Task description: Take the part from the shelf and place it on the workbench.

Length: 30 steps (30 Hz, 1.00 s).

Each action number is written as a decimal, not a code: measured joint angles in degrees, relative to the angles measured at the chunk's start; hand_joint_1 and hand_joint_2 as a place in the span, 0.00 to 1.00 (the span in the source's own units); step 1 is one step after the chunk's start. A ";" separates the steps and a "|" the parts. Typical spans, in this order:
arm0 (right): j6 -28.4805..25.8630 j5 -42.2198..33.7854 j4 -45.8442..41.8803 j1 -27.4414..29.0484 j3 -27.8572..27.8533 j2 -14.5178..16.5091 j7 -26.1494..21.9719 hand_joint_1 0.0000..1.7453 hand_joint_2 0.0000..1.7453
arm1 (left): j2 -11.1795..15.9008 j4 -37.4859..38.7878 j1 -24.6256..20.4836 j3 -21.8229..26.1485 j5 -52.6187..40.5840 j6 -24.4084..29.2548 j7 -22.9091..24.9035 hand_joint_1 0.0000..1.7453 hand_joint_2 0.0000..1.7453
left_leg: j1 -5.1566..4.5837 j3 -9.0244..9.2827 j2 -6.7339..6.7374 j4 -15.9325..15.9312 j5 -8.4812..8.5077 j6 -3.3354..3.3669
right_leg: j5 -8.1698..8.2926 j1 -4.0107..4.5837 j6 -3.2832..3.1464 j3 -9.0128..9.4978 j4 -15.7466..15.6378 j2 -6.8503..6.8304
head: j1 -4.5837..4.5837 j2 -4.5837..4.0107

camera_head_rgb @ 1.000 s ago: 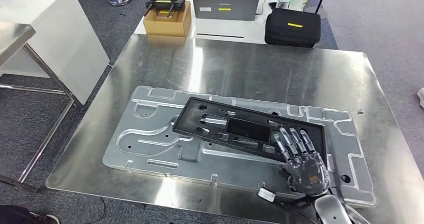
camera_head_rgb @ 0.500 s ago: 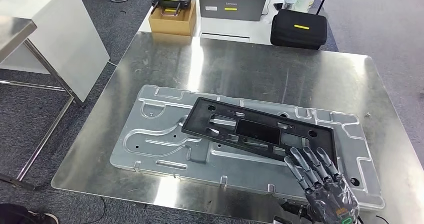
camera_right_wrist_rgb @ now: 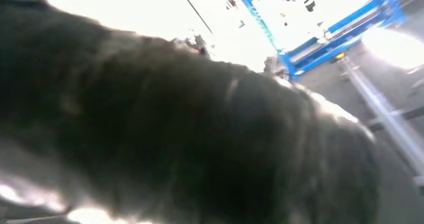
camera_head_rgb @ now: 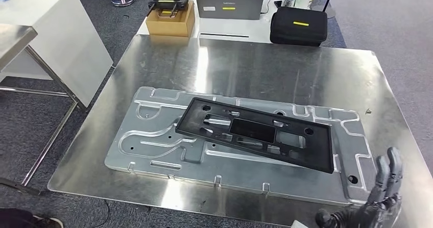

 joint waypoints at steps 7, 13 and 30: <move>0.00 -5.05 0.00 1.33 -0.42 3.16 -0.06 0.00 0.00 | 0.02 0.00 0.38 0.42 0.05 0.44 0.53 0.00 0.00 | 0.18 1.47 0.01 5.27 -3.98 -0.24 | 1.91 0.36 -0.32 -2.78 0.51 -0.24 | -0.06 0.00; 0.00 -7.69 0.05 1.76 -0.91 3.95 -0.10 0.00 0.00 | -0.03 0.00 0.37 0.60 0.41 0.55 0.36 0.00 0.00 | -0.24 5.89 0.05 -4.07 -0.39 1.31 | 3.47 0.42 1.65 -3.61 0.87 -0.16 | -0.01 0.00; 0.03 -11.90 0.90 2.64 -1.38 4.09 -0.10 0.00 0.00 | -0.12 0.00 0.38 1.30 0.86 0.67 0.07 0.00 0.00 | -0.11 -2.57 0.55 -0.98 3.79 0.03 | -2.81 0.34 -0.21 4.00 -0.98 -0.14 | 0.08 0.00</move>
